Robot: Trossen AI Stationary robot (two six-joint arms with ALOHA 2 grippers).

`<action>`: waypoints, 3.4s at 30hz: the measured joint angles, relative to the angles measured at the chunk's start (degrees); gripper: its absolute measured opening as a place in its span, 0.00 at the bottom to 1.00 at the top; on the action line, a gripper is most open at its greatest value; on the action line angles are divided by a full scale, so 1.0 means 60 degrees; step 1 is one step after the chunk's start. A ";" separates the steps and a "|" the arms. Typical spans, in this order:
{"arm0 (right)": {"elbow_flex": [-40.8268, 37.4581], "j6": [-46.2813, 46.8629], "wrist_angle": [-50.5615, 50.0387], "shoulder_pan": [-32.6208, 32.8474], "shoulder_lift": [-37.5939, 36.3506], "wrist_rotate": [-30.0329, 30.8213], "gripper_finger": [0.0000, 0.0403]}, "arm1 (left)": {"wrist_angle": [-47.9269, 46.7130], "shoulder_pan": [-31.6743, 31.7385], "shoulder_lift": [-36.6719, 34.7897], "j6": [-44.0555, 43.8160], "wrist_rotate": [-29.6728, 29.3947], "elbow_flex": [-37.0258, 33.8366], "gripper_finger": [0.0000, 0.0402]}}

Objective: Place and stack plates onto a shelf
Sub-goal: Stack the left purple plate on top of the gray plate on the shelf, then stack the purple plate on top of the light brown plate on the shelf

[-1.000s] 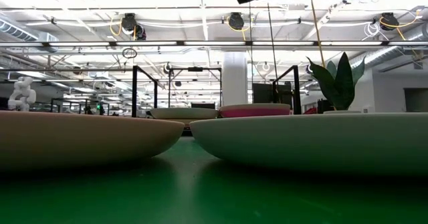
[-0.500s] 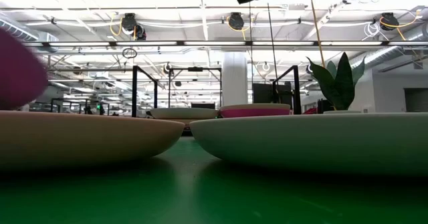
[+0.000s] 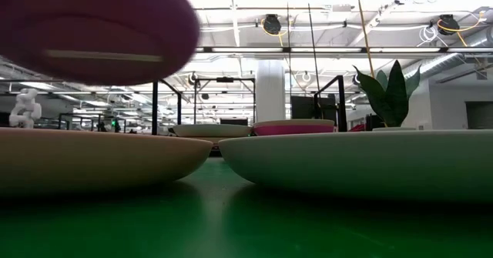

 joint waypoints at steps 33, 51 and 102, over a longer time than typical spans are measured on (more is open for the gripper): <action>-0.0769 0.2246 -0.1305 0.1771 -0.1310 0.1534 0.28 | 0.1818 0.9504 -0.0004 0.7417 -0.0442 0.0004 0.02; -0.0769 0.2403 -0.1294 0.1974 -0.1313 0.1552 0.28 | 0.2881 1.0917 0.0529 0.7733 0.0887 0.0002 0.02; -0.0769 0.2183 -0.1017 0.1961 -0.1119 0.1519 0.28 | 0.2658 1.0032 0.0542 0.5690 -0.1143 0.0000 0.26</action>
